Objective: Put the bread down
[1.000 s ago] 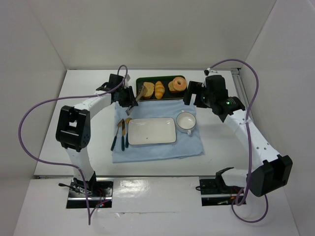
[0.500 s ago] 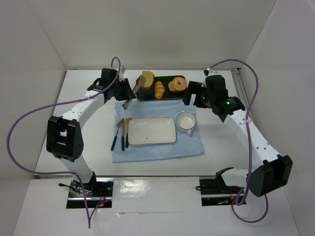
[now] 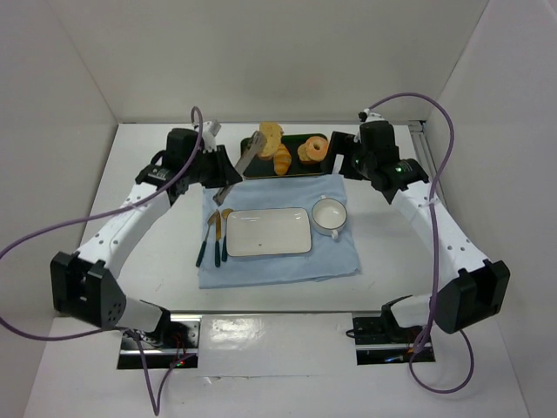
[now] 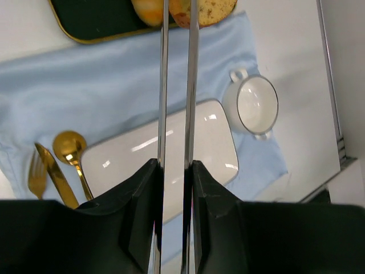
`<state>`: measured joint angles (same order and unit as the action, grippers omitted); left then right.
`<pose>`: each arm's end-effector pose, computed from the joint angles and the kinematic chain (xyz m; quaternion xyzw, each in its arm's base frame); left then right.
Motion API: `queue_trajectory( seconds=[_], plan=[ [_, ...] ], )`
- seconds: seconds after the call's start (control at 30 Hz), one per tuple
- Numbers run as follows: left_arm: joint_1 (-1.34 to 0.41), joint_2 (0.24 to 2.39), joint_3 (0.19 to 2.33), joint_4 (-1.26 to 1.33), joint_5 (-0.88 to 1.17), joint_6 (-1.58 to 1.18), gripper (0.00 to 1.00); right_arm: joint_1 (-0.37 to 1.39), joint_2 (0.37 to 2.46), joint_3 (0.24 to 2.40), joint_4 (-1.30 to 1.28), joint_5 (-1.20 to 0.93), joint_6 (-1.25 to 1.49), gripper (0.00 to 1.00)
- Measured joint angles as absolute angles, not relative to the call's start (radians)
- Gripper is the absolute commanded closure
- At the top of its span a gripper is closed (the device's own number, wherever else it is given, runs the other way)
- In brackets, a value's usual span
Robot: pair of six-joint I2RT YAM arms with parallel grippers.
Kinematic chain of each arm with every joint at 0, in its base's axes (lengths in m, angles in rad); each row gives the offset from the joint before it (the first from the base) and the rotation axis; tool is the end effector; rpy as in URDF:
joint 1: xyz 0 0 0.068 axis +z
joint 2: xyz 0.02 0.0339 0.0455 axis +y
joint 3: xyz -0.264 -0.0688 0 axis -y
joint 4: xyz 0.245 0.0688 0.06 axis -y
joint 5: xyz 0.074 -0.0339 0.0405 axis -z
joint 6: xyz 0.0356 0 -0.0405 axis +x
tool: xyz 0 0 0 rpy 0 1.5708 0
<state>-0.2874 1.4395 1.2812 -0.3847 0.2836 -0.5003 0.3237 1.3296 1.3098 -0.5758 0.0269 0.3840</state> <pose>0.3131 -0.1029 0.3400 -0.0225 0.8646 -0.3004 0.4022 0.2788 0.0925 0.3635 0.0329 0.8828 0.1512 0.4436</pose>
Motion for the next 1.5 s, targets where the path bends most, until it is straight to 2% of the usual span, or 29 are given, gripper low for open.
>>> queue_trajectory(
  seconds=[0.23,0.5,0.83,1.07,1.5],
  plan=[
    [-0.392,1.217,1.107,-0.476,0.249,-0.506,0.9,0.315,1.444,1.443,-0.568,0.061,0.382,0.01],
    [-0.431,1.075,0.994,-0.595,0.205,-0.527,0.9,0.315,1.539,1.556,-0.565,0.092,0.372,0.01],
    [-0.493,1.058,0.973,-0.671,0.206,-0.528,0.9,0.315,1.549,1.56,-0.565,0.097,0.372,0.01],
    [-0.574,1.058,0.879,-0.688,0.198,-0.541,0.9,0.307,1.549,1.56,-0.565,0.102,0.372,0.01],
    [-0.627,1.065,0.778,-0.649,0.169,-0.585,0.9,0.297,1.549,1.56,-0.565,0.102,0.371,0.01]
  ],
)
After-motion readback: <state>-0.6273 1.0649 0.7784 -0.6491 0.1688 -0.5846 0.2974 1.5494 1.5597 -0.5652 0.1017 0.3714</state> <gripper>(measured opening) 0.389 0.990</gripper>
